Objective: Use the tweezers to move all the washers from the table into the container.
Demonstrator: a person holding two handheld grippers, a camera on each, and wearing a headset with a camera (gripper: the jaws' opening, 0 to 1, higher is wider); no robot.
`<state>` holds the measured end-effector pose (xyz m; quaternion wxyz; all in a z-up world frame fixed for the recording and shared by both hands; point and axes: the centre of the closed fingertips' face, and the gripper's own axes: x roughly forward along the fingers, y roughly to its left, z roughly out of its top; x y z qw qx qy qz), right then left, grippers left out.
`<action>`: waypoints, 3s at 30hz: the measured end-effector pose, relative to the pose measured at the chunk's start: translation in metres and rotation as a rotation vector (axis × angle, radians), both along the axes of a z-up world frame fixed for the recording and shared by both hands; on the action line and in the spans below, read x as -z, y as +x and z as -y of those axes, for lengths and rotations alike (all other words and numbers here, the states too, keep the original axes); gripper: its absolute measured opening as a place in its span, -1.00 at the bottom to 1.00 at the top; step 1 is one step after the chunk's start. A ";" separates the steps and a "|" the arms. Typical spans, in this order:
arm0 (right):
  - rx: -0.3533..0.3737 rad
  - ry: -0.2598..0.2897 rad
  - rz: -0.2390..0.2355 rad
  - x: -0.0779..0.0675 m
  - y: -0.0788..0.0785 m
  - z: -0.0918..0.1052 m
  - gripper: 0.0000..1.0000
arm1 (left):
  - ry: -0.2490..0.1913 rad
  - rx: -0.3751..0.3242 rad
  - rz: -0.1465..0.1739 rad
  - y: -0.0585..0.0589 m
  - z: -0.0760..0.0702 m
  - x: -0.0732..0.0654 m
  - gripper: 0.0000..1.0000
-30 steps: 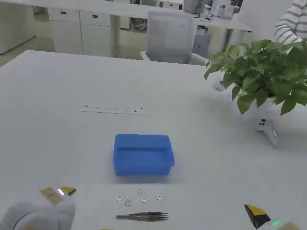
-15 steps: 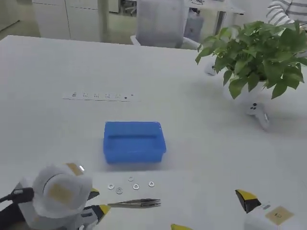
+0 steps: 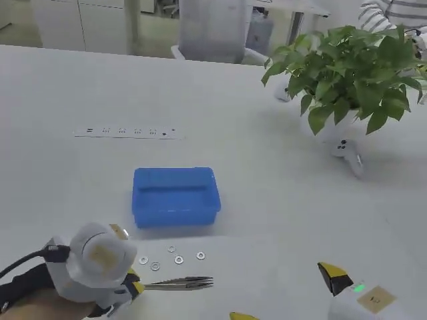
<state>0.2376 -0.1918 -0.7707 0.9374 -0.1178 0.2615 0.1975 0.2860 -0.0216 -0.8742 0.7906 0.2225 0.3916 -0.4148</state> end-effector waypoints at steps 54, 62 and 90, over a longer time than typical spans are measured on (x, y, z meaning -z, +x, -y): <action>-0.286 0.039 -0.111 0.001 -0.025 -0.057 0.31 | -0.071 0.294 0.175 -0.064 0.035 -0.116 -1.00; -0.579 0.002 -0.159 -0.006 -0.045 -0.115 -0.27 | -0.114 0.470 0.182 -0.091 0.047 -0.147 -1.00; -0.921 -0.103 -0.136 -0.026 -0.076 -0.153 -0.94 | -0.203 0.482 0.132 -0.134 0.051 -0.191 -1.00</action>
